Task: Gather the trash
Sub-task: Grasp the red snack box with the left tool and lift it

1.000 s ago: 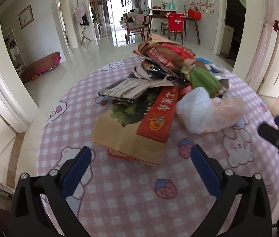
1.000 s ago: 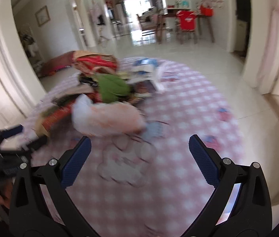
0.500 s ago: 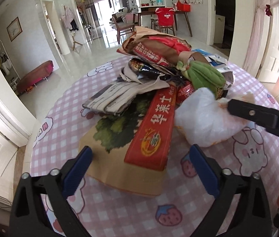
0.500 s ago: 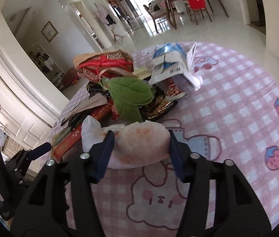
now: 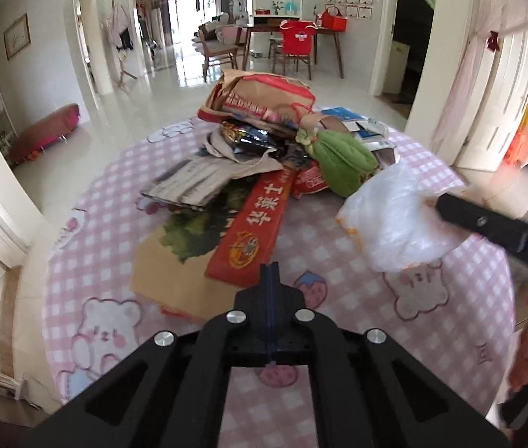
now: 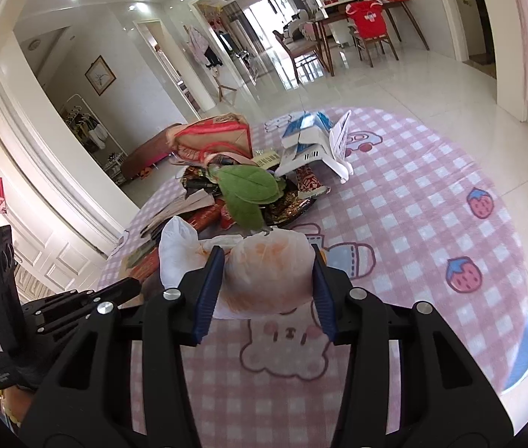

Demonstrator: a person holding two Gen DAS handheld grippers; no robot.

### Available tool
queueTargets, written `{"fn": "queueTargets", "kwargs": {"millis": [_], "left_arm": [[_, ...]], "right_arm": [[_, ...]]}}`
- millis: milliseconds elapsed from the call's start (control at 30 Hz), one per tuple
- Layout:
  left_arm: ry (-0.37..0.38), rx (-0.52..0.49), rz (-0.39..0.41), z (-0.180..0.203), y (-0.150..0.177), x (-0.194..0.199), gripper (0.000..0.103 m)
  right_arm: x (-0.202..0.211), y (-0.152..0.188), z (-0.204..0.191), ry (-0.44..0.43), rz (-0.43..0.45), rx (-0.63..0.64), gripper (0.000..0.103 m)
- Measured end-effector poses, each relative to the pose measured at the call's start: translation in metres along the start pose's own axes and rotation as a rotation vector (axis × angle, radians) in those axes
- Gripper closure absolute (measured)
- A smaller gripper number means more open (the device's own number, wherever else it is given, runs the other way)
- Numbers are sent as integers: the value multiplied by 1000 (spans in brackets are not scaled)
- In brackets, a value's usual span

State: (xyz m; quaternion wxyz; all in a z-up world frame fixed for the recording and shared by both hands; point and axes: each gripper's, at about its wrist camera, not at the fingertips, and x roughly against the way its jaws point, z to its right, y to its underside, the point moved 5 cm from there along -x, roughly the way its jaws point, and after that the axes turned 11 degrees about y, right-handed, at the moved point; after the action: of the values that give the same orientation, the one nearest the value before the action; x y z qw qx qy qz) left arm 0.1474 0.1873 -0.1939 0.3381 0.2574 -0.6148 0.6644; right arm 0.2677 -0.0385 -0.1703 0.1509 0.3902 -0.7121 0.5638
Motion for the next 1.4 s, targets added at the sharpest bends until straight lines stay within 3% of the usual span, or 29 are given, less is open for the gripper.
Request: {"fn": "queueTargets", "kwargs": {"millis": [67,133,200,267,300,433,500,600,633,667,800,867,933,1033,1167,1267,1400], "left_arm": [[30,26,11,-1,3,4,103],[-38,-28,11,2,6,10,102],[-113,-66,11,5,6,10,92],[-128,-89,5,10,6,6,29],[-159,-123,17,15,6,3,23],[-226,-178,-18,16,4,-18,23],[-316,-202,-59,8,3,-36,23],[-382,-221,-79,-4,1,-56,23],[-397,-221,-69,-5,-1,-57,37],[-411,-213,-76,-10,-4,-58,64],[-383,-174,-33,-13,-11,-43,74],[-353,-142,-6,-15,-11,-29,82],[-315,-114,26,-16,-11,-11,85],[-176,-40,70,-15,-7,15,89],[-104,-9,124,-6,-4,46,92],[-45,-22,156,13,-8,61,92],[76,-76,187,66,-12,70,92]], "right_arm": [[7,2,-1,-2,5,-1,59],[13,6,-2,-8,7,-6,59],[17,8,-6,1,15,-2,59],[20,8,-10,20,26,4,59],[19,9,-10,26,25,2,59],[10,9,-7,33,13,-7,59],[6,9,-6,31,6,-9,59],[-5,8,-8,24,-5,-10,59],[-7,8,-8,21,-7,-10,59],[-9,8,-9,16,-10,-11,59],[-10,8,-12,6,-3,-8,59],[-4,8,-15,8,13,-4,59],[5,7,-16,5,29,-3,59],[20,4,-17,8,56,3,59],[51,1,-13,22,108,-2,59],[74,-1,-2,30,142,-23,59],[105,3,25,64,190,-60,59]]}}
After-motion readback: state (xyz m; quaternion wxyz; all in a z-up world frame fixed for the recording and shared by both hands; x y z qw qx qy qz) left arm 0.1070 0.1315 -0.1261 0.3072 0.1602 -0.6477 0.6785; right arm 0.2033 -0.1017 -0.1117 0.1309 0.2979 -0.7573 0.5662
